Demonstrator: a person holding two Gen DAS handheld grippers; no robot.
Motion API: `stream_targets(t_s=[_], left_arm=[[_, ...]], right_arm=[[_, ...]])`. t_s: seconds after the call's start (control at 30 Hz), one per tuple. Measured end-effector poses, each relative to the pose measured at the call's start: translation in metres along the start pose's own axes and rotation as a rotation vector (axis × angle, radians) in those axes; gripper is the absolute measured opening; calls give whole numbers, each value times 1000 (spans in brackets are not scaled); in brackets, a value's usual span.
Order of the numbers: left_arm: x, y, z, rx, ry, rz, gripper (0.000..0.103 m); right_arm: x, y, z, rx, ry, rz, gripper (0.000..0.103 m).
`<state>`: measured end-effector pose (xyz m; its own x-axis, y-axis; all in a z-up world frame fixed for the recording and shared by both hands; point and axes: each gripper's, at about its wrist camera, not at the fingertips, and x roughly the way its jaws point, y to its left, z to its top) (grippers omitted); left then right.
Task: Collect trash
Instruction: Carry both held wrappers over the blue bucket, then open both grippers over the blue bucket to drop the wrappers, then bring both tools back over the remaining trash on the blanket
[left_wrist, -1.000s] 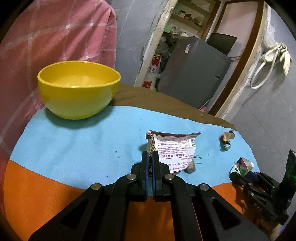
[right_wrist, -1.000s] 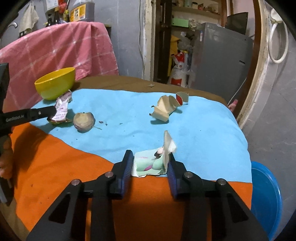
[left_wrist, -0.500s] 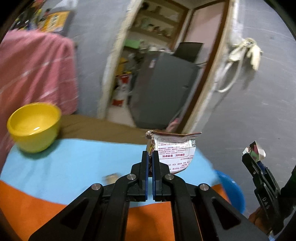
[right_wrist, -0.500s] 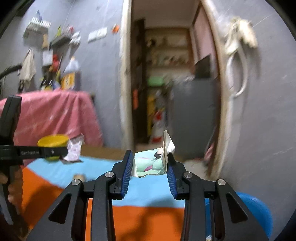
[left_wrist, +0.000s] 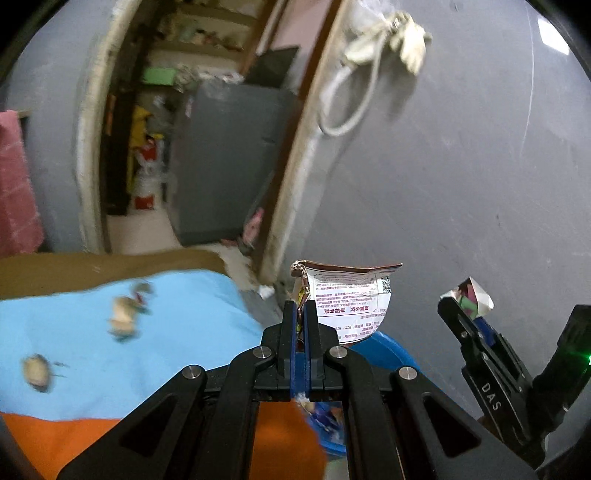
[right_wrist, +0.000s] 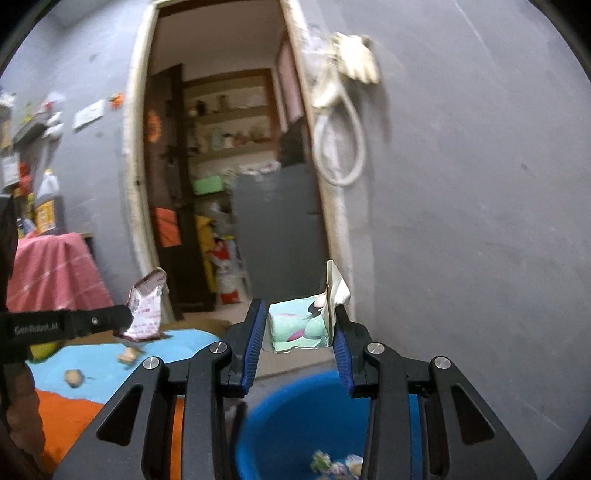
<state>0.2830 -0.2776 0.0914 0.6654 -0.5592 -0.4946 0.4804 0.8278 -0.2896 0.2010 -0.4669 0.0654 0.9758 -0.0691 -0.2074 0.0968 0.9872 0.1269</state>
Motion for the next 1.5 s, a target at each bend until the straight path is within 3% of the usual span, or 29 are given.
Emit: stream_targets(t_s=[0.1,0.33,0.5,0.73,0.8,0.9,1.1,1.23,1.5], left_arm=[[28,-11,-7,-10,75,-16,1],[82,-10,-22,-83,245,-6,3],[93,2,-30,-126,283,-4,19],[58,6,-25,-108,193,-4,29],[45,7,-23,-100,160,6,33],[25,15,-18,-84,104,33,39],[-17,40,-10,-65,1,104,62],[-56,63,-11,-92,-119,177,93],[-122,101,-21,-45,-293,368,99]], right_arm=[[5,-18,-7,35,57,-32,35],[38,-57,-33,154,285,-52,41],[45,-68,-40,225,337,-44,51],[32,-63,-28,209,253,-37,57],[29,-59,-24,190,219,-35,65],[24,-50,-17,164,162,-24,70],[11,-21,-4,113,40,35,87],[8,9,2,69,-37,83,103],[2,69,9,-17,-156,196,103]])
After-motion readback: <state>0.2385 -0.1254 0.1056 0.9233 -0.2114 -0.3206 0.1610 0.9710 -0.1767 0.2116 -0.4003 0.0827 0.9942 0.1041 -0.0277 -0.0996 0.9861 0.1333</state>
